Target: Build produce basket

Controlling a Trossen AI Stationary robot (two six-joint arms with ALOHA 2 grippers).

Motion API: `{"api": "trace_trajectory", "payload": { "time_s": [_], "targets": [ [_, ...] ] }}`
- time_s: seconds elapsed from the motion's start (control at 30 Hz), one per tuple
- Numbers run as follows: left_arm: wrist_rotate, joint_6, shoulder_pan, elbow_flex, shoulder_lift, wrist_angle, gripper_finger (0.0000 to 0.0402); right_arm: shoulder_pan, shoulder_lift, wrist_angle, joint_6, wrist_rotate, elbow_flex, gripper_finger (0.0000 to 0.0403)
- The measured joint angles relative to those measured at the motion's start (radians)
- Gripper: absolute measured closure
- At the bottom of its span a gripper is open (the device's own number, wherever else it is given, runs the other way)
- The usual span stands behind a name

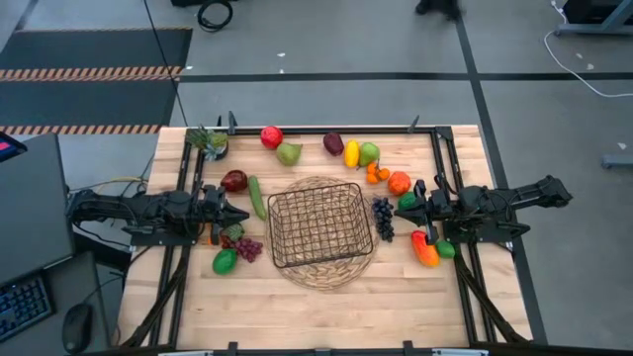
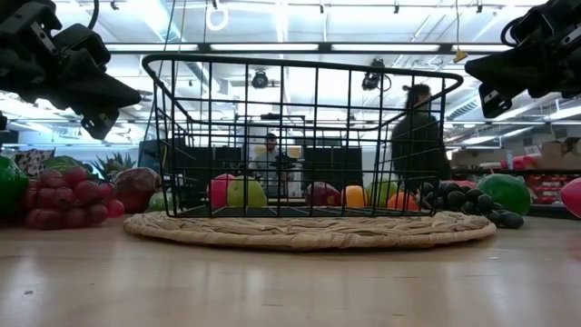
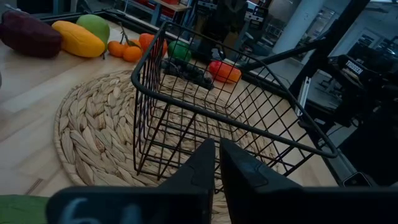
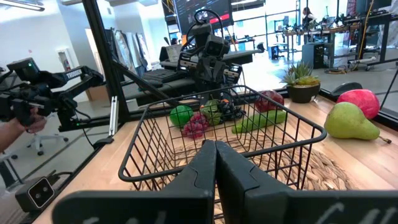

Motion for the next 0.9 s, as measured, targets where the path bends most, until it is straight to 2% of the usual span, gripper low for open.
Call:
{"api": "trace_trajectory", "payload": {
  "time_s": [0.4,0.57,0.73,0.9],
  "targets": [
    [-0.069,0.094,0.000,0.000,0.000,0.167,0.0366,0.000,0.000,0.001,0.000,0.004,0.000,0.0389],
    [-0.177,0.240,-0.001,0.000,0.000,0.185,0.0373,0.000,0.000,0.047,0.007,0.029,0.000,0.0389],
    [-0.330,0.224,0.000,0.000,0.000,0.183,0.0378,0.000,0.000,0.054,0.008,0.028,0.000,0.0389],
    [-0.339,0.196,0.000,0.000,0.019,0.179,0.0370,0.000,0.000,0.057,-0.004,0.034,0.000,0.0389]
  ]
}}
